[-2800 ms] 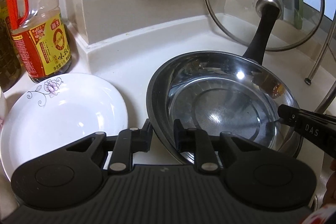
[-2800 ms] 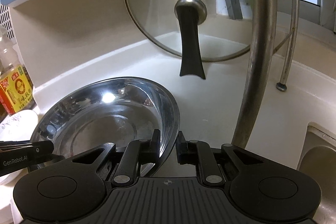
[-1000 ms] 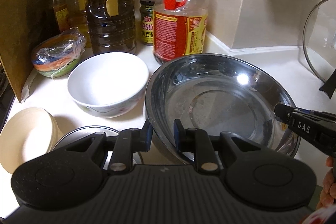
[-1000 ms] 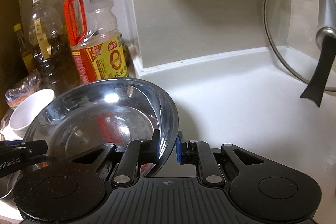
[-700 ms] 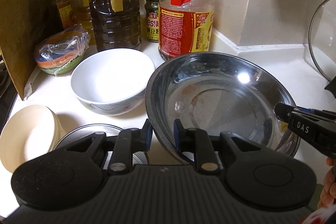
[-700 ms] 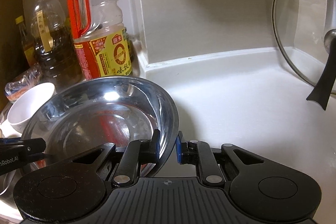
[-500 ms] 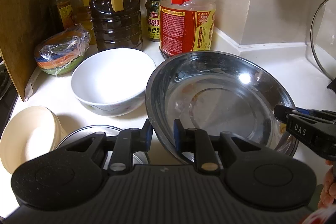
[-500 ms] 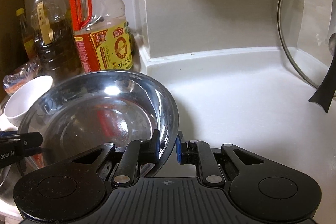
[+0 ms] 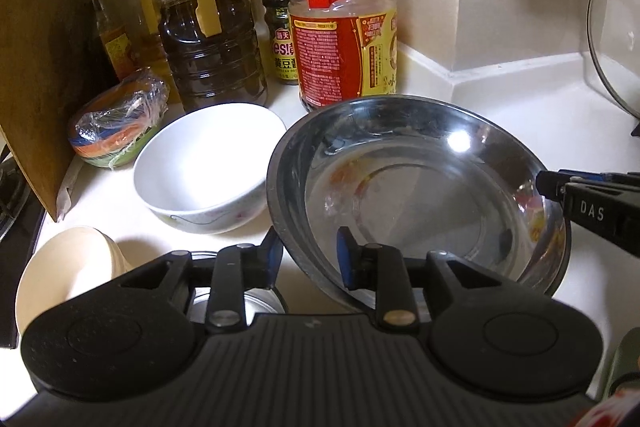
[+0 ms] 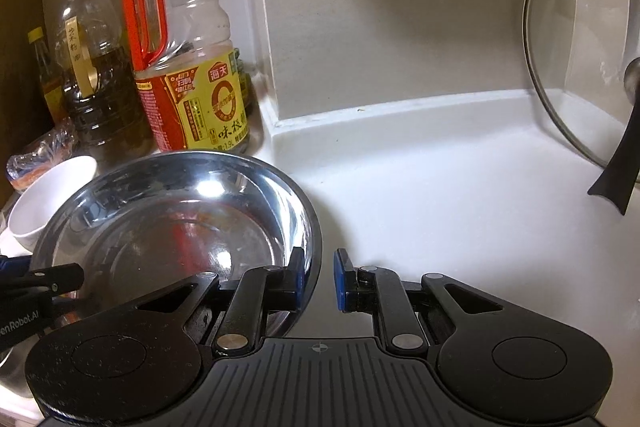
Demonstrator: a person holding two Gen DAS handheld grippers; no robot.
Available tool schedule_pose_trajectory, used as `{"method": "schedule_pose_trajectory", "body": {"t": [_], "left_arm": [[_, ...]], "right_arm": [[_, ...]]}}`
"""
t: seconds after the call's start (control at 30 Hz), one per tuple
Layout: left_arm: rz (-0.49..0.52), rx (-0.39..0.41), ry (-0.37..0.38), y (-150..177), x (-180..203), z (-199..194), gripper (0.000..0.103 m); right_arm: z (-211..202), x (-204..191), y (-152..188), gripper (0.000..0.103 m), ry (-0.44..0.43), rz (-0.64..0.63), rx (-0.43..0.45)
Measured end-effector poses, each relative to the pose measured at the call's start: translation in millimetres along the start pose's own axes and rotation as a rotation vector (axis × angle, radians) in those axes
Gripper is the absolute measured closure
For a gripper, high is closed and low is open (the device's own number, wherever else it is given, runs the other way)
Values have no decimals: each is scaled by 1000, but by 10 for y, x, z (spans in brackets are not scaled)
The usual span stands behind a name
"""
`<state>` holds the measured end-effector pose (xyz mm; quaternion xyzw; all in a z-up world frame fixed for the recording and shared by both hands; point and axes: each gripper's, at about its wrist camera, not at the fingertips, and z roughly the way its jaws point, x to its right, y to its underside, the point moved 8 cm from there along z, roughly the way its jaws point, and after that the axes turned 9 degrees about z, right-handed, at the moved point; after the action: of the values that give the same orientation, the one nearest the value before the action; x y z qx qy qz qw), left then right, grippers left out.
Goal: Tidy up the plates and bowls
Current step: 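Lift the steel dish with both grippers and carry it over the white floral plate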
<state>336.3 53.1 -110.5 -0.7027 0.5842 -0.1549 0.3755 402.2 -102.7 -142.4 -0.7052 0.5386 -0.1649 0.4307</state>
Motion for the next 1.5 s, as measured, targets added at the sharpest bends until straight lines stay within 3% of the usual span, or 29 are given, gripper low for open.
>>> {"method": "schedule_pose_trajectory", "body": {"t": [0.43, 0.73, 1.23, 1.5], "left_arm": [[49, 7, -18, -12, -44, 2, 76], [27, 8, -52, -37, -200, 75, 69], [-65, -15, -35, -57, -281, 147, 69], [-94, -28, -38, -50, -343, 206, 63]], "right_arm": [[6, -8, 45, 89, -18, 38, -11], [0, 10, 42, 89, -6, 56, -15], [26, -7, 25, 89, 22, 56, -27], [17, -14, 14, 89, 29, 49, -31]]}}
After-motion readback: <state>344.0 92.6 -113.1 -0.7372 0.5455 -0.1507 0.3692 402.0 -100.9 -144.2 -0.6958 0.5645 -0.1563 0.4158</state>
